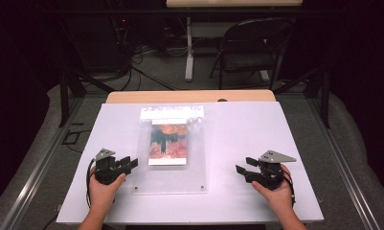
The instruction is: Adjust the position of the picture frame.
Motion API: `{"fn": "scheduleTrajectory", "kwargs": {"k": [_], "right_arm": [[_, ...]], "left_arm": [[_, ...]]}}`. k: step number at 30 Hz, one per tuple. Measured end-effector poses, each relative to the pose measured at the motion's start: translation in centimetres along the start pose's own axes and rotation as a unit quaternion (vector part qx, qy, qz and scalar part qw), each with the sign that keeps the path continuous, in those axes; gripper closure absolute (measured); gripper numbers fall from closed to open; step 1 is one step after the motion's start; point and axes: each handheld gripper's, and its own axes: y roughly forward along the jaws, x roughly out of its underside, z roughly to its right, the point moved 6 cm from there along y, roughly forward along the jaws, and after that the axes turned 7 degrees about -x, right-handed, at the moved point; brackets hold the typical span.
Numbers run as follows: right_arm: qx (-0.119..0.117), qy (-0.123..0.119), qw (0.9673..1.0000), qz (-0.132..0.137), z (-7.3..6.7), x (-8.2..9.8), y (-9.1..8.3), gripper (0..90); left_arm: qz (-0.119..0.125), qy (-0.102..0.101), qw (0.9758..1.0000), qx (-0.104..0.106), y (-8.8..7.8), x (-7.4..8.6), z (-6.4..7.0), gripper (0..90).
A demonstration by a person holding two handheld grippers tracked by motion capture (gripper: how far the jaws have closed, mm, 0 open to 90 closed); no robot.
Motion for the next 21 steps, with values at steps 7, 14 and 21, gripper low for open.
{"fn": "scheduleTrajectory", "kwargs": {"k": [7,14,21], "right_arm": [[-0.02,-0.001,0.9998,-0.007,-0.9,-0.7,1.8,42.3],[-0.021,0.013,0.9997,0.004,-0.5,-0.6,1.3,42.3],[-0.022,0.023,0.9995,0.008,-0.3,-0.5,1.0,42.3]], "left_arm": [[-0.025,0.004,0.9995,0.019,1.3,0.0,0.4,54.9],[-0.033,0.01,0.9991,0.025,1.1,0.0,0.6,61.5],[-0.035,0.007,0.9988,0.034,1.1,0.2,0.9,64.5]]}}
